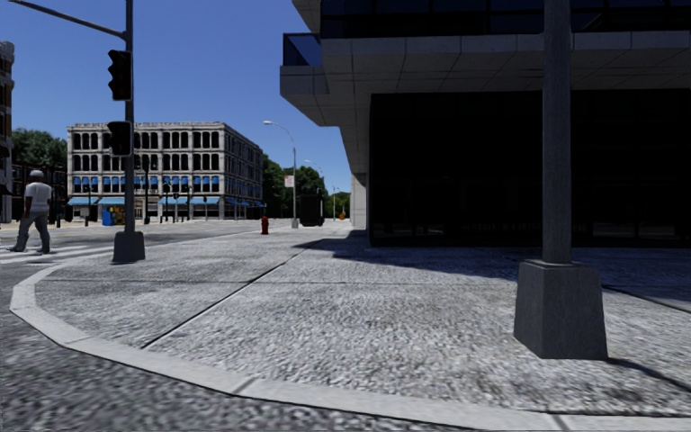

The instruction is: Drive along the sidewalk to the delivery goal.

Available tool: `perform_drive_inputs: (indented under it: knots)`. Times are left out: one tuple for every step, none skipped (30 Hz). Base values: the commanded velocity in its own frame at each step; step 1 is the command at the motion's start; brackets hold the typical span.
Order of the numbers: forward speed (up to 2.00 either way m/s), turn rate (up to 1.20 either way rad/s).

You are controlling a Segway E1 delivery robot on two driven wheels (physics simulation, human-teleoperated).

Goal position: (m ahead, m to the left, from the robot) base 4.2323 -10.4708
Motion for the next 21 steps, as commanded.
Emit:
perform_drive_inputs:
  knots:
    - [2.00,-0.29]
    - [2.00,-0.29]
    - [2.00,-0.31]
    - [2.00,-0.32]
    - [2.00,-0.32]
    - [2.00,-0.34]
    - [2.00,-0.34]
    - [2.00,-0.34]
    - [2.00,-0.34]
    - [2.00,-0.34]
    - [2.00,-0.34]
    - [2.00,-0.34]
    - [2.00,-0.34]
    - [2.00,-0.34]
    - [2.00,-0.34]
    - [2.00,-0.34]
    - [2.00,-0.34]
    - [2.00,-0.35]
    - [2.00,-0.35]
    - [2.00,-0.38]
    - [2.00,-0.38]
